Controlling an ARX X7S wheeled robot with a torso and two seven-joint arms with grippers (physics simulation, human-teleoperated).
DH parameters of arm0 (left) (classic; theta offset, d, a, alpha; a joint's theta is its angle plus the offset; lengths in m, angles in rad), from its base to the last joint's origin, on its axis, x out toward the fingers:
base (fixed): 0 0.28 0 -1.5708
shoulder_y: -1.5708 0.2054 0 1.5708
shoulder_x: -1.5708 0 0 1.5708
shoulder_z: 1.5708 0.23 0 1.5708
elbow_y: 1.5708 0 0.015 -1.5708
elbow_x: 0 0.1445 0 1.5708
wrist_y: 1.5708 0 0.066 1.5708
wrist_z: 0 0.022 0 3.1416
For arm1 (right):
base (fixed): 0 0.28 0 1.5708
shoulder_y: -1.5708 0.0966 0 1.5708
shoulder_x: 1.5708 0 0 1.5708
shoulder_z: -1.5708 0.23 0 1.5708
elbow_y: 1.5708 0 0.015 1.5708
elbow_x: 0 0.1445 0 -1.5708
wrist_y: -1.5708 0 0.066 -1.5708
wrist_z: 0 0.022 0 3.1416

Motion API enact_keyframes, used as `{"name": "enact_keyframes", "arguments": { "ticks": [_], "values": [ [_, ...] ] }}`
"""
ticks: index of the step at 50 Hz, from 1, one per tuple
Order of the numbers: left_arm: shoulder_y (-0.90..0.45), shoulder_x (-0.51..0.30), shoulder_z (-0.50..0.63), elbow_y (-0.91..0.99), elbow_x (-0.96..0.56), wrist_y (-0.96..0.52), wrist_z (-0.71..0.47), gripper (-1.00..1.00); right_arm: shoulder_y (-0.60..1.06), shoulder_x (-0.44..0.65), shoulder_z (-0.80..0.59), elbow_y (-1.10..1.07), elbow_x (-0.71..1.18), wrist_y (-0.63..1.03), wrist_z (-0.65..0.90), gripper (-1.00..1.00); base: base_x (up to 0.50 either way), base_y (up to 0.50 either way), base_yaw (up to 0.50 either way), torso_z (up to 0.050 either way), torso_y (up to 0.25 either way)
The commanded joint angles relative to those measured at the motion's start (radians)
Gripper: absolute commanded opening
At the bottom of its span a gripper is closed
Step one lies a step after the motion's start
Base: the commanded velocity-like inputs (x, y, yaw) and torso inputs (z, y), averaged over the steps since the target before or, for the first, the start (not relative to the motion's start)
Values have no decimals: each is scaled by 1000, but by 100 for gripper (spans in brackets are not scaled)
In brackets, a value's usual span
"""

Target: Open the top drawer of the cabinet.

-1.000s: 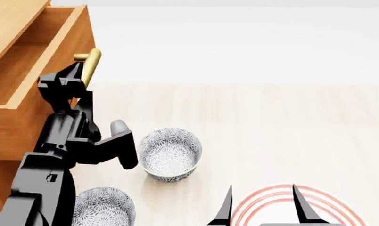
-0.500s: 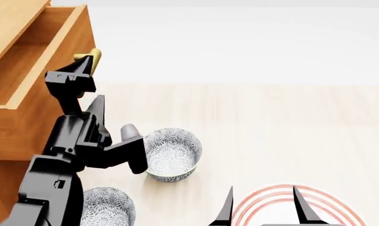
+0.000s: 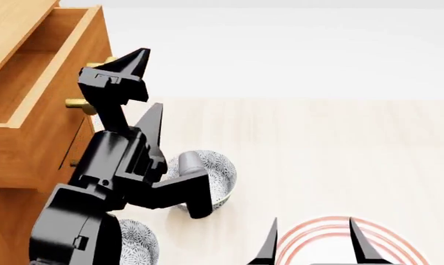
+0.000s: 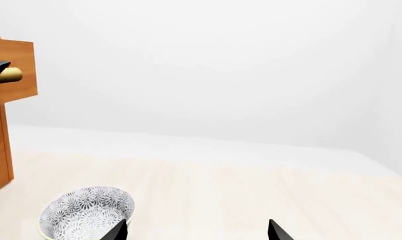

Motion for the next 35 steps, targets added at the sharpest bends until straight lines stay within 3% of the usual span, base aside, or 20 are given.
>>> {"name": "enact_keyframes", "arguments": {
  "ticks": [1,10,17,22,32,35],
  "values": [
    [-25,16,38,234,110,-74,236,100,-5,12,4,-43,8,30,12,100,0,0,0,0,0],
    [-158,103,-41,431,89,-177,575,100,-1,20,-5,-61,6,47,18,100,0,0,0,0,0],
    [-366,148,-117,482,126,-274,790,100,-1,26,4,-71,14,54,21,100,0,0,0,0,0],
    [-435,153,-152,484,109,-337,836,100,-7,29,5,-77,18,52,23,100,0,0,0,0,0],
    [-600,159,-190,454,22,-673,962,100,-21,30,5,-44,18,15,26,100,0,0,0,0,0],
    [-617,134,-190,422,17,-669,925,100,-23,31,5,-41,19,13,28,100,0,0,0,0,0]
  ]
}}
